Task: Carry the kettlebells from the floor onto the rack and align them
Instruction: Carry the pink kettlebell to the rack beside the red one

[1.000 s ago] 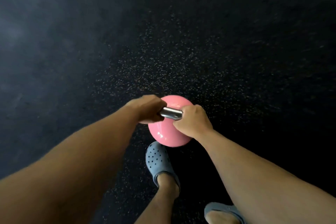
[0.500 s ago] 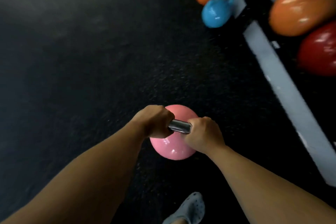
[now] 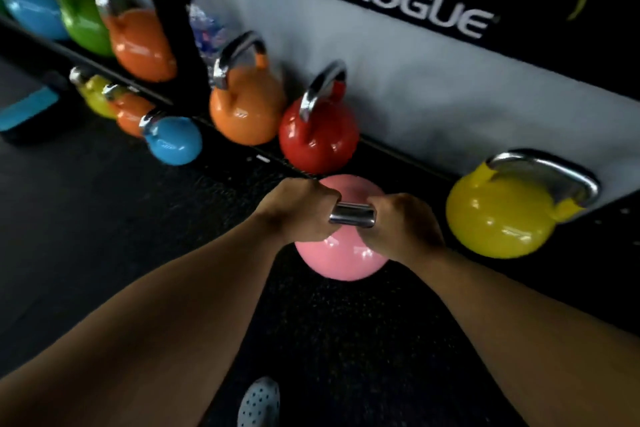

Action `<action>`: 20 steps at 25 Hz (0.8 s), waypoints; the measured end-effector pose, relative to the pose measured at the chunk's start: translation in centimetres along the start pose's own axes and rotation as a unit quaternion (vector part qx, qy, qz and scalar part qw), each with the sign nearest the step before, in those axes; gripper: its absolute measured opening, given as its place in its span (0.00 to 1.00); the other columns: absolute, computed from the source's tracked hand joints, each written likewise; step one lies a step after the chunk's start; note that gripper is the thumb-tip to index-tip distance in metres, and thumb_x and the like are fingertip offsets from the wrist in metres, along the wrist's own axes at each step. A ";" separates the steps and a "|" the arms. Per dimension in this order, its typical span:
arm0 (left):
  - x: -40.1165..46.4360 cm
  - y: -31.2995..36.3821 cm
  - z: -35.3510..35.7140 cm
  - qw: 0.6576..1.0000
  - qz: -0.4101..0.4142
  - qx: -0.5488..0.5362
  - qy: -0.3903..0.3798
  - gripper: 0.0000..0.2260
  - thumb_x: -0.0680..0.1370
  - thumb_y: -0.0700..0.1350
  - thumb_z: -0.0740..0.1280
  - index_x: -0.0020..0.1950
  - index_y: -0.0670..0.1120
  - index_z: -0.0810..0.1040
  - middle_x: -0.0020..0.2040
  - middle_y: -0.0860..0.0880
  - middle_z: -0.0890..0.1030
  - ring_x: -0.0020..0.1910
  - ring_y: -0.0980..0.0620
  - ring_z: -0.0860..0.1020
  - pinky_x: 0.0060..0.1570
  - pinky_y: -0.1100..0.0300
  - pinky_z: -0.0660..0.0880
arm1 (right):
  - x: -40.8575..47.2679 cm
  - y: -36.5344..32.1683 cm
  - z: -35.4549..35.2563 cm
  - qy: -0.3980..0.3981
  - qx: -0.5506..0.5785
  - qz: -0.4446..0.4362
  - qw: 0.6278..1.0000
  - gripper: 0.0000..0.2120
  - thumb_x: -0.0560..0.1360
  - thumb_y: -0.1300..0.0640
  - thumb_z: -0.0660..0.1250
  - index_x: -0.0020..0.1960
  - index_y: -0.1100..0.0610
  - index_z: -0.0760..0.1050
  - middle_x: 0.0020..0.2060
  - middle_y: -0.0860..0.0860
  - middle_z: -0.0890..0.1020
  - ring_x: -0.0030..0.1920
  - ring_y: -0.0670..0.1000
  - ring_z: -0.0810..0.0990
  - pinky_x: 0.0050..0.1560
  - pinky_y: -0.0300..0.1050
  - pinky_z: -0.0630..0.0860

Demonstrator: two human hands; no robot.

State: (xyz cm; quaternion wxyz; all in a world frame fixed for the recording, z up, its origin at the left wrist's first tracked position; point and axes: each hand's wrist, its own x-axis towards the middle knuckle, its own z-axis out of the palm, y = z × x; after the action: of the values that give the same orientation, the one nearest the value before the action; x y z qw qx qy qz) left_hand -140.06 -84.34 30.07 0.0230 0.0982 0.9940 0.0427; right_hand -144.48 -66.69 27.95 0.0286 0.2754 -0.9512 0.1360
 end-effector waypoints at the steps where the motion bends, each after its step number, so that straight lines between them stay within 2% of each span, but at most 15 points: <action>1: 2.1 0.4 -0.3 1.000 0.017 0.003 0.007 0.13 0.74 0.55 0.64 0.50 0.47 0.79 0.47 0.44 0.84 0.47 0.37 0.82 0.41 0.51 0.75 | 0.7 1.4 -0.6 0.004 -0.009 0.020 1.000 0.09 0.65 0.52 0.71 0.42 0.56 0.82 0.35 0.58 0.85 0.39 0.64 0.84 0.37 0.50 0.79; 5: 8.7 1.2 -1.4 0.997 0.073 0.004 0.006 0.12 0.76 0.53 0.64 0.53 0.47 0.78 0.49 0.43 0.84 0.48 0.36 0.82 0.42 0.49 0.76 | 3.5 5.5 -1.5 0.037 -0.009 0.096 0.995 0.11 0.68 0.51 0.69 0.46 0.55 0.82 0.41 0.58 0.86 0.45 0.63 0.84 0.41 0.50 0.78; 10: 15.9 2.0 -0.5 0.995 0.094 -0.027 0.016 0.13 0.77 0.49 0.67 0.59 0.46 0.76 0.56 0.43 0.82 0.55 0.38 0.81 0.48 0.48 0.77 | 6.9 9.6 0.0 0.091 0.020 0.205 0.974 0.14 0.69 0.52 0.68 0.53 0.53 0.82 0.46 0.56 0.86 0.49 0.61 0.83 0.47 0.52 0.81; 14: 20.9 2.7 1.9 0.992 0.079 -0.092 0.028 0.14 0.74 0.48 0.69 0.58 0.47 0.76 0.56 0.41 0.82 0.56 0.37 0.80 0.49 0.48 0.76 | 8.9 12.2 1.7 0.186 0.072 0.248 0.948 0.09 0.66 0.60 0.70 0.46 0.59 0.82 0.41 0.61 0.86 0.46 0.65 0.83 0.45 0.54 0.79; 16: 22.6 3.0 2.5 0.992 0.052 -0.111 0.041 0.13 0.73 0.48 0.70 0.56 0.47 0.76 0.54 0.40 0.82 0.55 0.36 0.80 0.47 0.48 0.76 | 9.7 13.2 1.3 0.177 0.073 0.269 0.944 0.08 0.67 0.61 0.69 0.45 0.61 0.81 0.42 0.63 0.85 0.47 0.66 0.82 0.45 0.54 0.76; 20: 25.0 3.1 3.5 0.988 0.024 -0.136 0.068 0.10 0.72 0.45 0.69 0.52 0.47 0.75 0.51 0.42 0.82 0.52 0.36 0.80 0.44 0.47 0.76 | 11.1 14.7 0.7 0.142 0.064 0.238 0.959 0.11 0.68 0.58 0.71 0.49 0.61 0.80 0.47 0.64 0.84 0.51 0.67 0.81 0.48 0.54 0.76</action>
State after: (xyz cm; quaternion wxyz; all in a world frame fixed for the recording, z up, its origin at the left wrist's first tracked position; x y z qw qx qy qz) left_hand -163.80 -76.05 25.94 -0.0325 0.1151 0.9755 0.1847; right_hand -161.68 -60.63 25.17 0.1123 0.0200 -0.9648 0.2371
